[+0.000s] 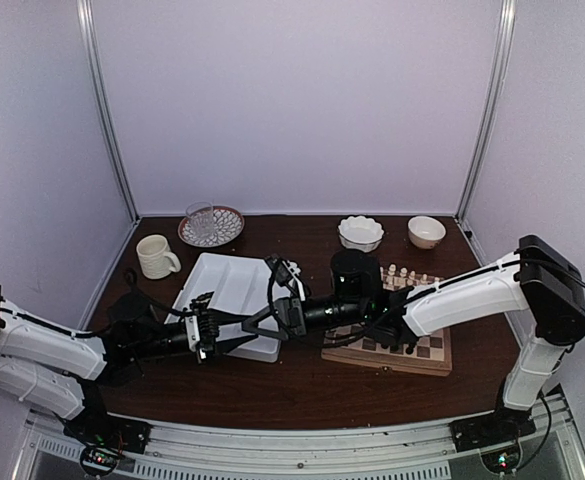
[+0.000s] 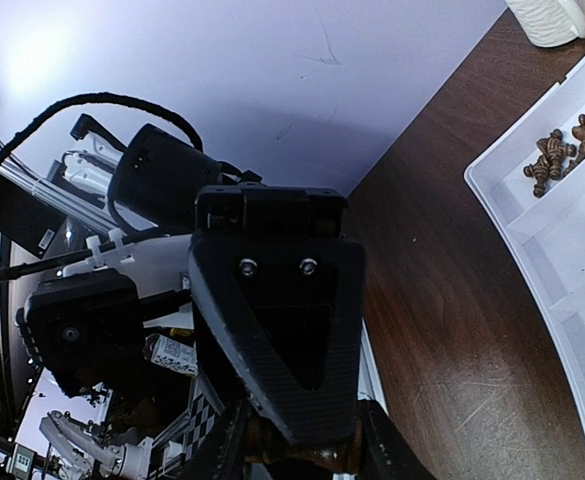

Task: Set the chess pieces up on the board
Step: Pass from the right arm to the left

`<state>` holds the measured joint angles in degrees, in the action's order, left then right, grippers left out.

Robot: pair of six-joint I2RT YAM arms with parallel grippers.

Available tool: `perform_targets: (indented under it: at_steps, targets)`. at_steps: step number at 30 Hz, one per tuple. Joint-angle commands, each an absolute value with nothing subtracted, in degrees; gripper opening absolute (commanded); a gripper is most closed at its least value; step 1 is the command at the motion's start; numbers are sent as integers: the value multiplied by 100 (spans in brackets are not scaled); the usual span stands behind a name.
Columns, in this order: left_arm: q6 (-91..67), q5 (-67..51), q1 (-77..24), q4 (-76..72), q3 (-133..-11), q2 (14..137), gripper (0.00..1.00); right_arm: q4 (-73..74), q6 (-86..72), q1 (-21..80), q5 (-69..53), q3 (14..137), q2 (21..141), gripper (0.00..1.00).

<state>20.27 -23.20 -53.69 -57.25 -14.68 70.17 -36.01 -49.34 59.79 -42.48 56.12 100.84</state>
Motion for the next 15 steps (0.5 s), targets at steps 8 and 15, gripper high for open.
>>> perform_targets:
  at_steps: [8, 15]
  targets:
    - [2056, -2281, -5404, -5900, -1597, 7113, 16, -4053, -5076, 6045, -4386, 5747, 10150, 19]
    - [2032, -2277, -5405, -5746, -1632, 7044, 6, -3886, -4858, 6033, -4313, 5708, 10023, 33]
